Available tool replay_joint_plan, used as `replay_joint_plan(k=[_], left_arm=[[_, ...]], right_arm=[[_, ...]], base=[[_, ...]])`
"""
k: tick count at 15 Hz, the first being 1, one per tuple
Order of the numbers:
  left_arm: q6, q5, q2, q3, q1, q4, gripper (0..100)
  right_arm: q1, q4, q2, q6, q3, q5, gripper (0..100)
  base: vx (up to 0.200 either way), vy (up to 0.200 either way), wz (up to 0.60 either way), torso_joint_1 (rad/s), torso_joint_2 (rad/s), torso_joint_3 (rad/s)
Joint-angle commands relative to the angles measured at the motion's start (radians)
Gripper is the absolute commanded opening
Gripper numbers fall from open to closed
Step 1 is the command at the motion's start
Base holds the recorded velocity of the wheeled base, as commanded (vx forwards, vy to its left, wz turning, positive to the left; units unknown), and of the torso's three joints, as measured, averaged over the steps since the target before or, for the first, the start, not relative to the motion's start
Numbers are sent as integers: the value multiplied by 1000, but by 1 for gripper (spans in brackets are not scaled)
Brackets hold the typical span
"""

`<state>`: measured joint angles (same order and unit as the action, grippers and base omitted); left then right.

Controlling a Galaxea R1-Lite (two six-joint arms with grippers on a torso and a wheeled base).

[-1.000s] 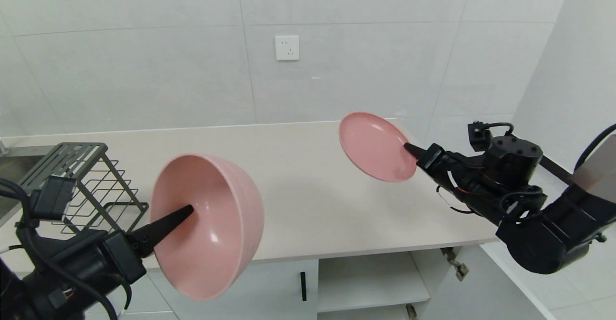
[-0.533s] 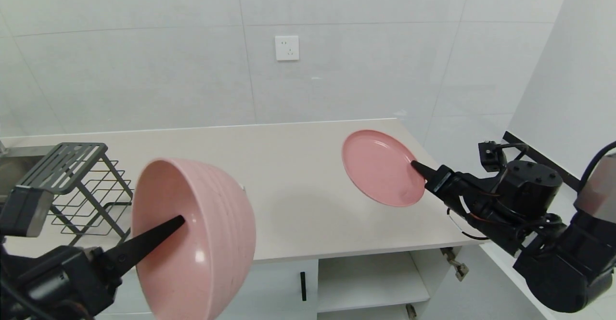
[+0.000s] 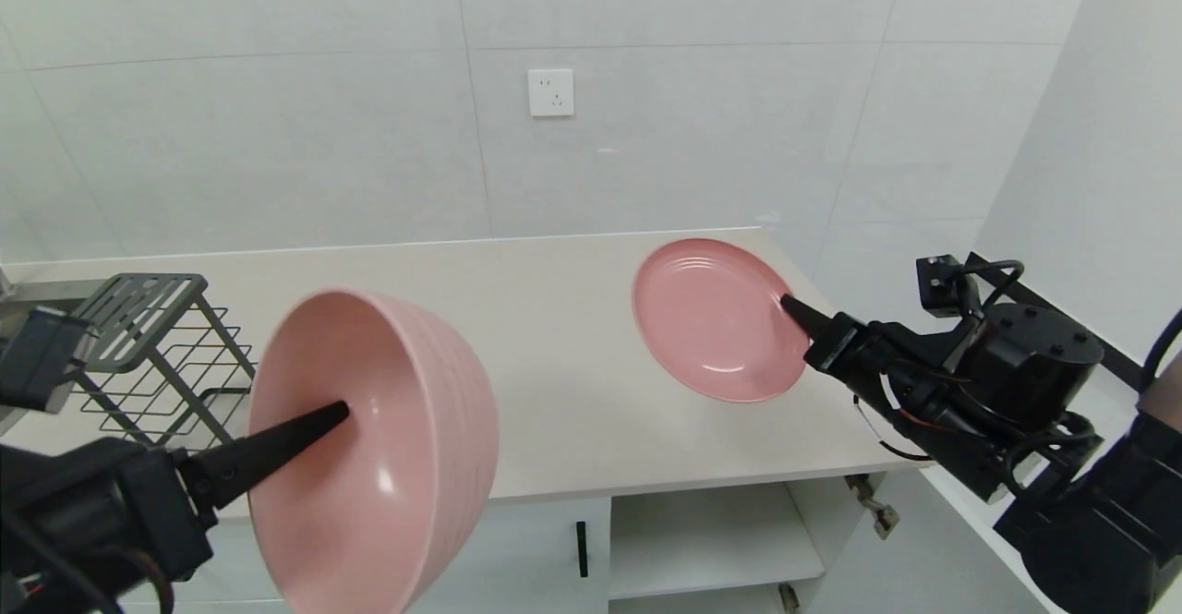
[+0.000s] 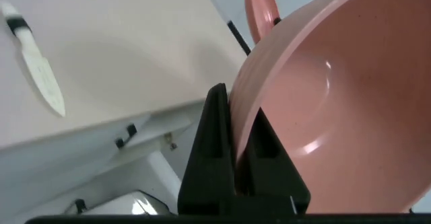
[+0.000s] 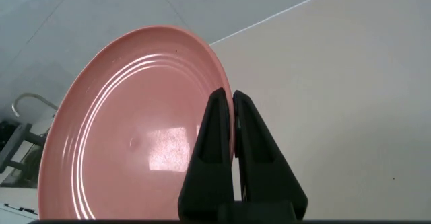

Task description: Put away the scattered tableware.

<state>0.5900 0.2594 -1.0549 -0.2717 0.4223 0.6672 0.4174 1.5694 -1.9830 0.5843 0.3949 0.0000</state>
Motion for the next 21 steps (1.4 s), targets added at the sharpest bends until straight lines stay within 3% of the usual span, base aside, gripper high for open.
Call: replay_joint_plan(k=[1, 2, 3, 4, 5, 6, 10, 12, 18, 21], left_arm=[[-113, -68, -194, -138, -73, -31, 0], [-153, -118, -261, -175, -97, -3, 0], [-168, -160, -292, -184, -96, 15, 0], [-168, -160, -292, -184, -96, 15, 0], [-205, -238, -329, -175, -48, 34, 0], [-216, -259, -335, -175, -30, 34, 0], [-216, -272, -330, -133, -20, 97, 0], [-219, -269, -336, -101, -14, 155, 0], [-219, -270, -339, -98, -13, 158, 0], [-228, -267, -341, -64, -4, 227, 0]], right_arm=[[17, 1, 69, -6, -62, 0, 0], [12, 1, 96, -6, -83, 0, 0], [6, 1, 115, -6, -102, 0, 0], [6, 1, 115, -6, -102, 0, 0], [-8, 1, 151, -9, -148, 0, 0], [12, 1, 159, -67, -142, -3, 0], [18, 1, 104, -139, -102, -109, 0], [26, 1, 104, -165, -102, -110, 0], [67, 1, 104, -165, -90, -110, 0], [67, 1, 107, -165, -90, -110, 0]], base=[[0, 0, 0, 0, 0, 0], [0, 0, 0, 0, 0, 0], [0, 0, 0, 0, 0, 0], [0, 0, 0, 0, 0, 0], [0, 0, 0, 0, 0, 0], [0, 0, 0, 0, 0, 0], [0, 0, 0, 0, 0, 0], [0, 0, 0, 0, 0, 0], [0, 0, 0, 0, 0, 0], [-200, 0, 0, 14, 2, 1]])
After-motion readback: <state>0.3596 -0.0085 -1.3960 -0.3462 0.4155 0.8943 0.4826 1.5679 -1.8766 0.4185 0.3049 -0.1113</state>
